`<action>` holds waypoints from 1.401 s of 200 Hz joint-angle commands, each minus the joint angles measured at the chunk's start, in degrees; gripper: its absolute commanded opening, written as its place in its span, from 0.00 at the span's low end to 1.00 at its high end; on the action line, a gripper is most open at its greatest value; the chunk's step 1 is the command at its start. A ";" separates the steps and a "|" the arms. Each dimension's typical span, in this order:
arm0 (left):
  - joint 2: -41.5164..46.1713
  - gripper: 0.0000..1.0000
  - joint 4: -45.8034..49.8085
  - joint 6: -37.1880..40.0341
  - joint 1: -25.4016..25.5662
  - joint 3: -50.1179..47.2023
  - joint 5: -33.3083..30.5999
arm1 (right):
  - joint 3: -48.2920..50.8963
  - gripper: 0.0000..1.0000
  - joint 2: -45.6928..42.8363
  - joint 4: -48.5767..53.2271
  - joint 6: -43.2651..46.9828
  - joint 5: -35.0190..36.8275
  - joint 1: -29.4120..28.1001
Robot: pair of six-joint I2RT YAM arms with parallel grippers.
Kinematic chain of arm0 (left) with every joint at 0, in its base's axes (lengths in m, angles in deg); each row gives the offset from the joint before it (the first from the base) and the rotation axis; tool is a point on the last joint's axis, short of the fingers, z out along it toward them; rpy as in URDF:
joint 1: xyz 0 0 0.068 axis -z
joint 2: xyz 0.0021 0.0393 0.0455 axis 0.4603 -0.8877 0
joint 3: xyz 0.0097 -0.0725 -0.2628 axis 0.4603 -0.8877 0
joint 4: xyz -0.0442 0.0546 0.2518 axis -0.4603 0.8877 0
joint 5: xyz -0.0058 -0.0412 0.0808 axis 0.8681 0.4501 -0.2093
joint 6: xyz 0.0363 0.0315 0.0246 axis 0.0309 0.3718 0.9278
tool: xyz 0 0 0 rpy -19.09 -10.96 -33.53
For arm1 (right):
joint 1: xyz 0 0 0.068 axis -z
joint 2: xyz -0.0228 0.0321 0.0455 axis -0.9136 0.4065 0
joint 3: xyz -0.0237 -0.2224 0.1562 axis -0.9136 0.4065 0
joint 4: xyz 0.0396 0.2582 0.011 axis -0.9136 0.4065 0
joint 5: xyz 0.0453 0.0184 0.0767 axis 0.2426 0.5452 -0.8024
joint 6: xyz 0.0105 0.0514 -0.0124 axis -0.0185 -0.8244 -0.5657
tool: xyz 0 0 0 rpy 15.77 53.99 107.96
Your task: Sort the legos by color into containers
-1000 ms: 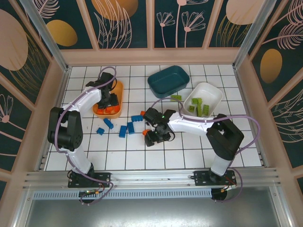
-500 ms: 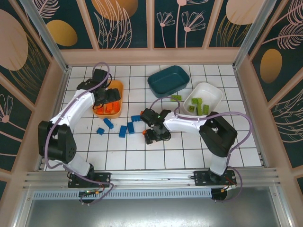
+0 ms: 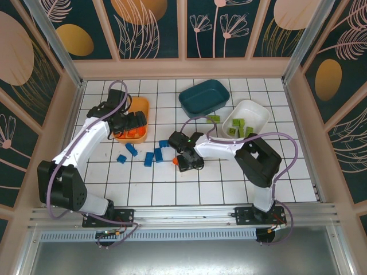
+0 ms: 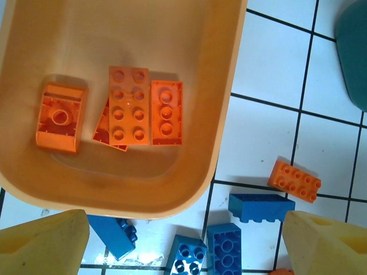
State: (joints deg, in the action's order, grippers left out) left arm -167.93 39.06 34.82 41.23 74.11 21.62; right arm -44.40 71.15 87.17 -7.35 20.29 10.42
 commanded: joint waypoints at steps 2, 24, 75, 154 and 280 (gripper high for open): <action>3.19 0.88 0.82 -0.20 0.21 -1.37 1.95 | -1.39 0.42 -3.54 1.85 -0.40 2.83 1.10; 6.10 0.89 0.89 -1.15 0.38 -2.87 3.03 | -0.92 0.42 -8.22 1.18 -0.04 -0.42 3.98; 16.11 0.92 -2.33 -8.66 0.28 -9.41 5.46 | -6.13 0.40 -11.39 -15.09 -3.35 -27.08 13.33; 25.22 0.96 -1.29 -11.92 0.32 -12.85 7.09 | -26.07 0.40 9.44 -35.92 -19.23 -43.32 13.69; 29.55 0.98 3.47 -9.72 0.31 -13.56 4.37 | -45.83 0.50 29.86 -38.48 -27.13 -44.55 10.86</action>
State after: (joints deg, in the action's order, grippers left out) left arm -139.08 40.74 24.00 41.32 60.12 26.93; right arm -87.68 99.83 50.21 -32.92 -23.16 21.63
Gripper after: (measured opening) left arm 0.983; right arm 0.477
